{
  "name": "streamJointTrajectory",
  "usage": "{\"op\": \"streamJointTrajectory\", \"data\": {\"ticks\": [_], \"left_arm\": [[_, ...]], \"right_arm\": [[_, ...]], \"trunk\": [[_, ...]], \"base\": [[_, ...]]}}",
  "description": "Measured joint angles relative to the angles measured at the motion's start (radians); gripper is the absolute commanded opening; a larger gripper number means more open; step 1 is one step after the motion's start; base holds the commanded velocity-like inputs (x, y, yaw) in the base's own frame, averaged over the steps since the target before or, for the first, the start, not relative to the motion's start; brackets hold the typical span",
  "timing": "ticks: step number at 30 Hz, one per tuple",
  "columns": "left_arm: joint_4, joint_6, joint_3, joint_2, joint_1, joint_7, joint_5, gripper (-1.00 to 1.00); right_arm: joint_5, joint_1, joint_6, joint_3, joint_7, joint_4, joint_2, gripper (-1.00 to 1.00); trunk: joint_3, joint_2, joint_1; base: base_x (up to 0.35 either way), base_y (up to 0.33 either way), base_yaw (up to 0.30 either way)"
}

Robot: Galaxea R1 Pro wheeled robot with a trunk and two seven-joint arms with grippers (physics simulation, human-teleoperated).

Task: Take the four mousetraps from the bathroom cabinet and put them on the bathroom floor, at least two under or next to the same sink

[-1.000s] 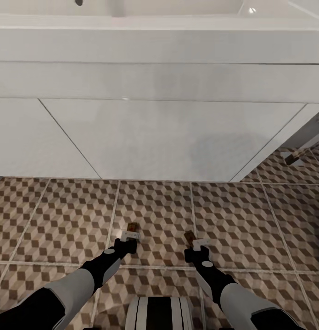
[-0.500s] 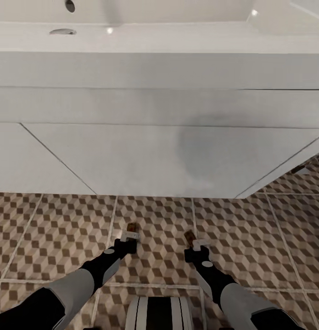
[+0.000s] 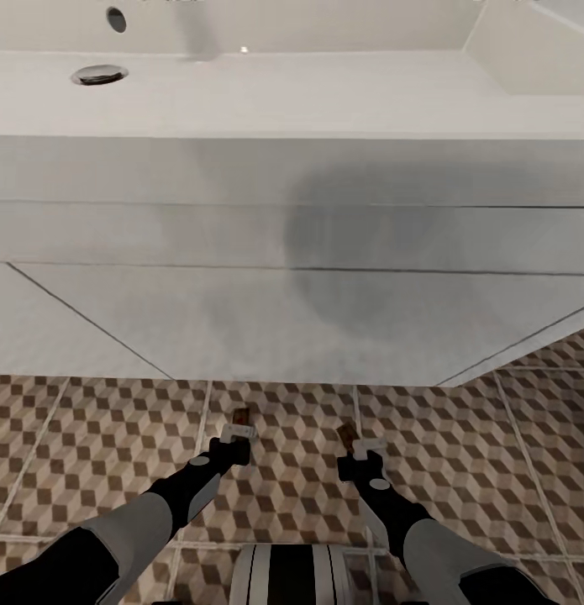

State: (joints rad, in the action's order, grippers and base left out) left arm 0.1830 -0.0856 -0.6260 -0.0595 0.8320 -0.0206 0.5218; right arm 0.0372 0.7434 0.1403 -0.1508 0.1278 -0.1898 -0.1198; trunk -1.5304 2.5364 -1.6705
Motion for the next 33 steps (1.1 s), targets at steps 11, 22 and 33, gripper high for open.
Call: {"op": "streamJointTrajectory", "data": {"ticks": [11, 22, 33], "left_arm": [[0.0, -0.001, 0.0, 0.001, 0.0, 0.001, 0.0, -1.0], [0.0, -0.002, 0.0, 0.001, 0.0, 0.001, 0.0, -1.0], [0.0, -0.001, 0.001, 0.002, 0.0, 0.001, 0.001, -1.0]], "right_arm": [[0.0, 0.0, 0.001, -0.001, 0.0, 0.0, 0.0, -1.0], [0.0, 0.0, 0.001, 0.0, 0.0, 0.0, 0.0, -1.0], [0.0, 0.0, 0.001, -0.001, 0.0, 0.0, 0.0, -1.0]], "trunk": [[0.0, 0.0, 0.0], [0.0, 0.0, 0.0], [0.0, 0.0, 0.0]], "base": [[0.15, 0.0, 0.0], [0.005, 0.0, 0.0], [0.116, 0.0, 0.0]]}}
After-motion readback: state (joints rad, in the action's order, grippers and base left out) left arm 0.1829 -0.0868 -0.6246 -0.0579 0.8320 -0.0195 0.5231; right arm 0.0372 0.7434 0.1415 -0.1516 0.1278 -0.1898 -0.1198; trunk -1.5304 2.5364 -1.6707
